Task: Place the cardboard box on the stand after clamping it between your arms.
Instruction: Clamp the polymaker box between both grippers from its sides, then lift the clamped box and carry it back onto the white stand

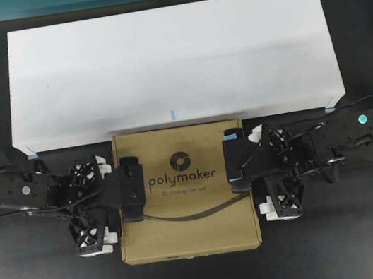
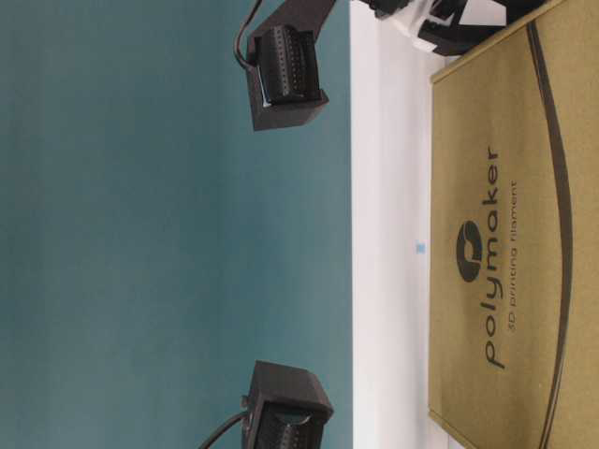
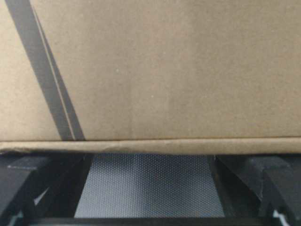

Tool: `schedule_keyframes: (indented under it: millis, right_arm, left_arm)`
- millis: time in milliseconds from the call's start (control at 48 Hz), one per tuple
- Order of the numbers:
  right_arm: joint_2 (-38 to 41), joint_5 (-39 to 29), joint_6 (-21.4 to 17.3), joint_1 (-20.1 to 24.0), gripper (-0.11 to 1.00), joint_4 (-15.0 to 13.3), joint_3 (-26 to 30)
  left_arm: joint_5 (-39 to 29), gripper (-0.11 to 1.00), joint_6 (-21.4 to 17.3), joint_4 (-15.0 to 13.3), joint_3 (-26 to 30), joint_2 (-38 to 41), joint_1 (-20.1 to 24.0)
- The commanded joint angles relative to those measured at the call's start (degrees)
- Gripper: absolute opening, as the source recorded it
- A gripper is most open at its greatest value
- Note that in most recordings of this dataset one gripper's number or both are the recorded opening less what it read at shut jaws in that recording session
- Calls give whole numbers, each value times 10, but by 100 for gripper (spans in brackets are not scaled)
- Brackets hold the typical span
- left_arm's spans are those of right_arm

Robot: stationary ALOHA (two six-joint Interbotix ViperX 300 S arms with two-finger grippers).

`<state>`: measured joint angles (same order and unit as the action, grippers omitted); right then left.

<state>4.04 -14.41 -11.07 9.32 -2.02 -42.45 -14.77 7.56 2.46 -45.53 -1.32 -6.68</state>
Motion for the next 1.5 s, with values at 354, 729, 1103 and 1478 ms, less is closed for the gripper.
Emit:
schedule_keyframes:
  millis: [354, 729, 1103, 1478]
  right_arm:
    - [-145, -237, 0, -28, 82, 11, 138]
    - [-139, -250, 35, -76, 82, 11, 150]
    - [-96, -228, 134, -116, 82, 12, 171]
    - [-59, -250, 216, -170, 82, 43, 231]
  left_arm:
    - [-199, 79, -2, 1, 147, -129, 28]
    - [-251, 79, -45, 1, 188, -130, 83]
    - [-250, 79, -128, 1, 197, -104, 161]
    - [-250, 79, -165, 1, 231, -82, 230]
